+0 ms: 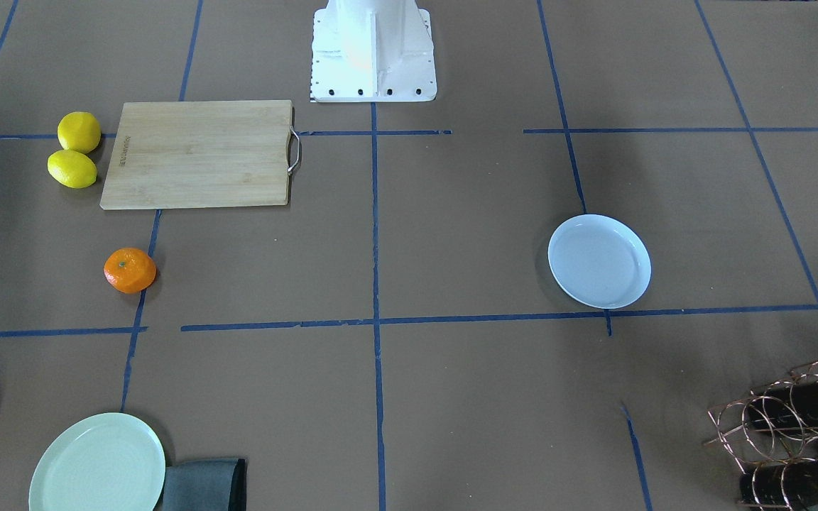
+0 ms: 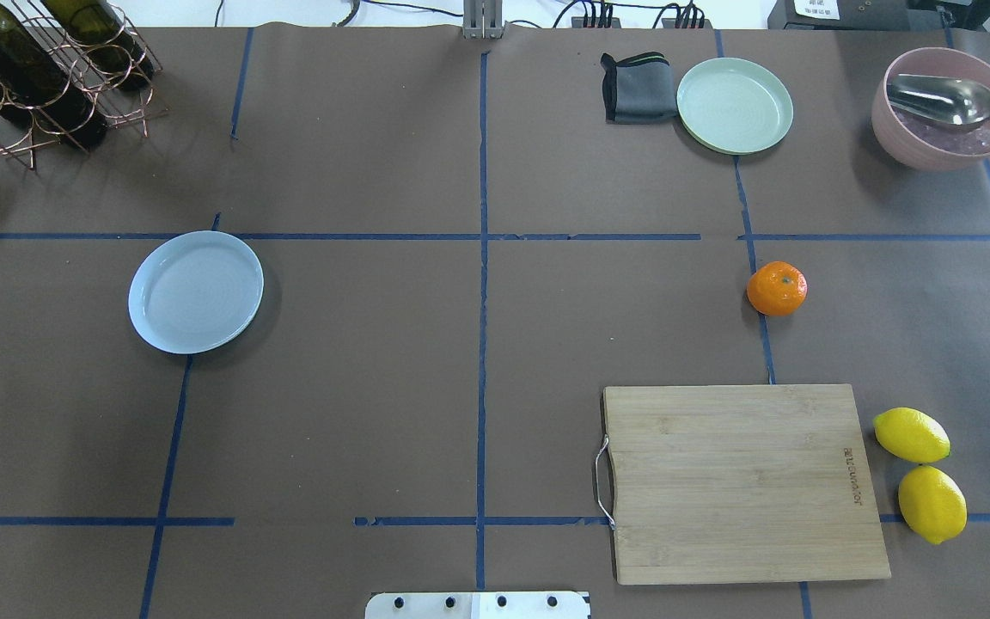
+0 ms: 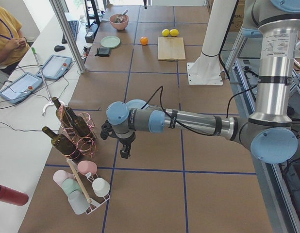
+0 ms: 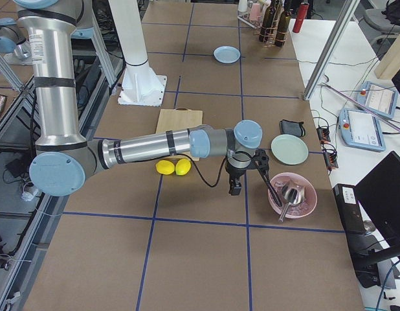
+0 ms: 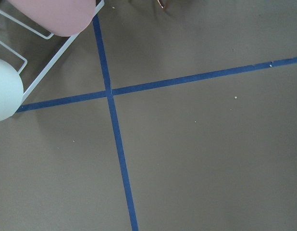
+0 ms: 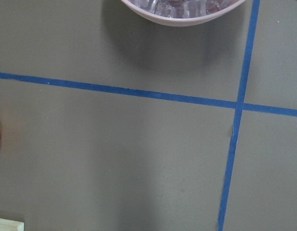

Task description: Pick orange to plate

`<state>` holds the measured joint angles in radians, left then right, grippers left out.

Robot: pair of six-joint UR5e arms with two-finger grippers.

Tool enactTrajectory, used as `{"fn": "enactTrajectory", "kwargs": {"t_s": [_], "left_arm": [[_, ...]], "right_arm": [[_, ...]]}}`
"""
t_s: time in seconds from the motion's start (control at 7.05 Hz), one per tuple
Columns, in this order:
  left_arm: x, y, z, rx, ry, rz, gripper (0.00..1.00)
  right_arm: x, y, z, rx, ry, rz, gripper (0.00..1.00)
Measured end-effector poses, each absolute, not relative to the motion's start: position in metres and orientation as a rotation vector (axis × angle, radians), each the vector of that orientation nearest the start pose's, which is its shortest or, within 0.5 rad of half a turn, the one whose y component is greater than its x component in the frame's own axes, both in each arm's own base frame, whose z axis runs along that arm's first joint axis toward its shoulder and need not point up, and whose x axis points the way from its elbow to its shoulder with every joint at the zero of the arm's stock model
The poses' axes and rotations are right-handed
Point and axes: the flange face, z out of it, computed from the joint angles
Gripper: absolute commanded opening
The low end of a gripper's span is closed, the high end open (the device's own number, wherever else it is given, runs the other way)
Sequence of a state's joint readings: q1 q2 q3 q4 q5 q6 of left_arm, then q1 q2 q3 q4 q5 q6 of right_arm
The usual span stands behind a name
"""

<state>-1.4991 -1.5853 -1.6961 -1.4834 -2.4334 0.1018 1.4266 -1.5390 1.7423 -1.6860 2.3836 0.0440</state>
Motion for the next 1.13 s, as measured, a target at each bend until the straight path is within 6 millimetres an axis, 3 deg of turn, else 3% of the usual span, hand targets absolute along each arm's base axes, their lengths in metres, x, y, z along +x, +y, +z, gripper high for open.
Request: {"fn": "enactTrajectory", "kwargs": {"t_s": [0.43,0.85,1.13], "left_arm": [[-0.025,-0.506,0.558,0.125,0.855,0.213,1.00],[-0.019,-0.498,0.551,0.131,0.954,0.221,1.00],[0.005,-0.497,0.543,0.194,1.003,0.302,1.00]], "right_arm": [[-0.011,-0.504,0.564,0.012,-0.816,-0.127,1.00],[-0.013,-0.507,0.557,0.022,-0.817,-0.130,1.00],[-0.018,-0.509,0.556,0.023,-0.817,-0.142,1.00]]}}
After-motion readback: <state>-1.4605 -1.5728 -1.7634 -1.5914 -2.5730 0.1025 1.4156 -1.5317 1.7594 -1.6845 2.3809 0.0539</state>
